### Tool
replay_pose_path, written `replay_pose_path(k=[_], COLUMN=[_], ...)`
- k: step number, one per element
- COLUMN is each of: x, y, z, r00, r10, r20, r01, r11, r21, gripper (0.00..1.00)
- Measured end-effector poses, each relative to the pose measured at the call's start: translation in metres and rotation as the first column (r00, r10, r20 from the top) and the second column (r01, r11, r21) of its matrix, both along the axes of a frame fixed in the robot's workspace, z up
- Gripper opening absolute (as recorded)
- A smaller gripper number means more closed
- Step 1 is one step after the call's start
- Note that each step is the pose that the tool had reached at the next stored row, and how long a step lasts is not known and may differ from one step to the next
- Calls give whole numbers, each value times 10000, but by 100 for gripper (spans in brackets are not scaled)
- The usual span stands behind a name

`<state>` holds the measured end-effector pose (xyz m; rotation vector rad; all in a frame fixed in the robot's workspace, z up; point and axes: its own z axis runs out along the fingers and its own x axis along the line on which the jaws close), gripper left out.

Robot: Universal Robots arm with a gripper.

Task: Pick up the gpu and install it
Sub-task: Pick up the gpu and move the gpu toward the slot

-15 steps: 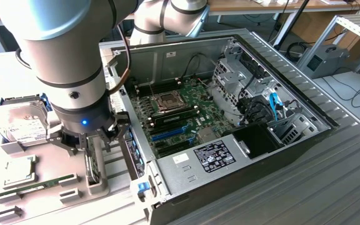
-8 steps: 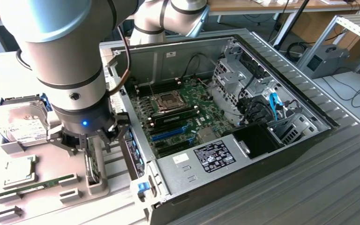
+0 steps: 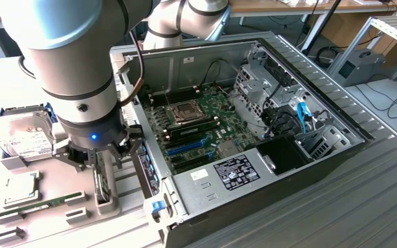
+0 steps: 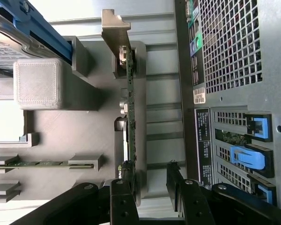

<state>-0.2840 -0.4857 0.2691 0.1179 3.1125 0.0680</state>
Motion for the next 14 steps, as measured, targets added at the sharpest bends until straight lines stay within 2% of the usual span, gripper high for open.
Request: replay_pose_path(k=[4,10,13,14], x=[-1,-17,-57,-152], y=[1,31,74,185], z=[-14,-17,-17,-23], r00=[10000,10000,10000,10000], r10=[-2,-1,-1,-1], r20=[0,1,4,5], r01=[2,1,1,1], r11=[10000,10000,10000,10000], r21=[0,0,0,0], gripper=[42,42,42,42])
